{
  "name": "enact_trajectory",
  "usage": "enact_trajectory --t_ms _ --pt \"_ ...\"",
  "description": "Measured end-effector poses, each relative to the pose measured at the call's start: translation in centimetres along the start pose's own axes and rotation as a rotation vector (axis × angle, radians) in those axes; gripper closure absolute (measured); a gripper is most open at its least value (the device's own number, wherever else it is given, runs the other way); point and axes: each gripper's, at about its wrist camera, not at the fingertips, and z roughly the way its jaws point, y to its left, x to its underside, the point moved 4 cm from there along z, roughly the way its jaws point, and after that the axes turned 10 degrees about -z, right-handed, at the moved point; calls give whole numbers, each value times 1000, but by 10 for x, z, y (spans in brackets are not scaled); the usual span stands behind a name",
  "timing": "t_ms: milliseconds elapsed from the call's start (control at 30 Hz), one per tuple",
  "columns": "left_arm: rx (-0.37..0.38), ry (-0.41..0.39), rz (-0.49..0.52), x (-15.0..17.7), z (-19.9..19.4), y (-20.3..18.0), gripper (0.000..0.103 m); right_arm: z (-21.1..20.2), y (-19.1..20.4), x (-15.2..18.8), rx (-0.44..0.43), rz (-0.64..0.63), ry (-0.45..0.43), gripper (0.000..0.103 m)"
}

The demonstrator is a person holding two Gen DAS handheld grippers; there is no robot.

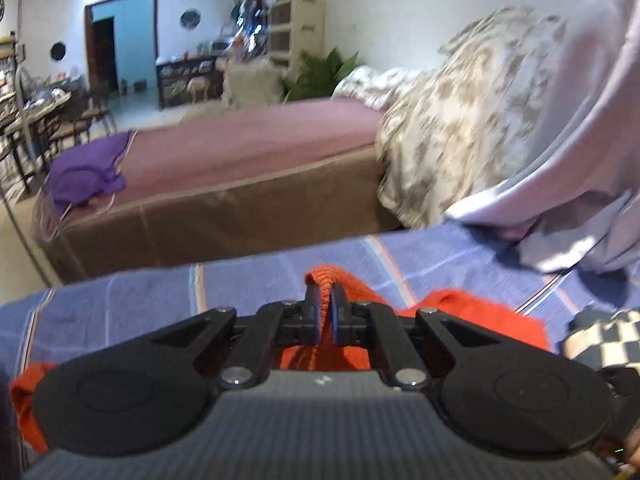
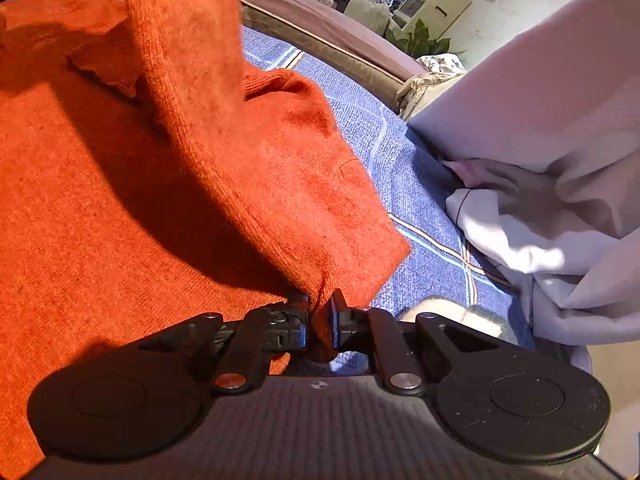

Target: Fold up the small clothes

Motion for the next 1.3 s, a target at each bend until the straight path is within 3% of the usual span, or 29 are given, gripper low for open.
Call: enact_trajectory --t_ms 67,133,233,267,333,400,467,567,633,733,767,833,1000,1033,1100,1133,1167,1233,1300 --pt "-78 161 -34 31 50 29 90 -3 3 4 -3 -31 3 70" --pt "-123 315 -94 69 85 54 89 -9 3 9 -21 -23 15 70" --pt "-197 411 -198 119 98 94 76 -23 -8 15 -55 67 5 70" --pt "-218 407 -223 128 96 101 63 -31 -13 14 -56 118 -29 70" --pt "-218 351 -250 139 83 106 51 -43 -23 10 -77 199 -111 70" --pt "-199 288 -230 140 66 98 46 -51 -32 0 -109 279 -203 69" --pt "-192 219 -186 136 50 83 40 -44 -32 -14 -139 296 -244 61" --pt "-147 147 -120 141 41 55 27 -21 -19 -31 -174 298 -218 61" --pt "-132 179 -87 152 50 40 26 -6 -7 -33 -188 285 -146 61" --pt "-179 255 -35 178 77 30 26 8 9 -19 -168 285 -54 60" --pt "-194 248 -10 188 81 30 22 12 12 -11 -165 287 -31 60" --pt "-201 207 16 195 77 25 19 9 14 -1 -151 291 -63 60" --pt "-177 234 16 184 62 25 19 -9 13 -7 -132 284 -96 56" --pt "-177 205 12 180 52 28 18 -18 10 -9 -138 305 -136 51" --pt "-193 119 -17 170 30 44 8 -35 7 -12 -161 335 -209 28" --pt "-218 85 -44 167 20 55 4 -42 8 -13 -163 337 -231 7" --pt "-254 55 -79 163 11 70 4 -49 9 -14 -161 330 -251 1" --pt "-337 3 -122 156 -3 100 4 -59 13 -17 -177 303 -283 2" --pt "-442 -29 -97 145 -8 131 4 -64 18 -18 -188 283 -289 2"
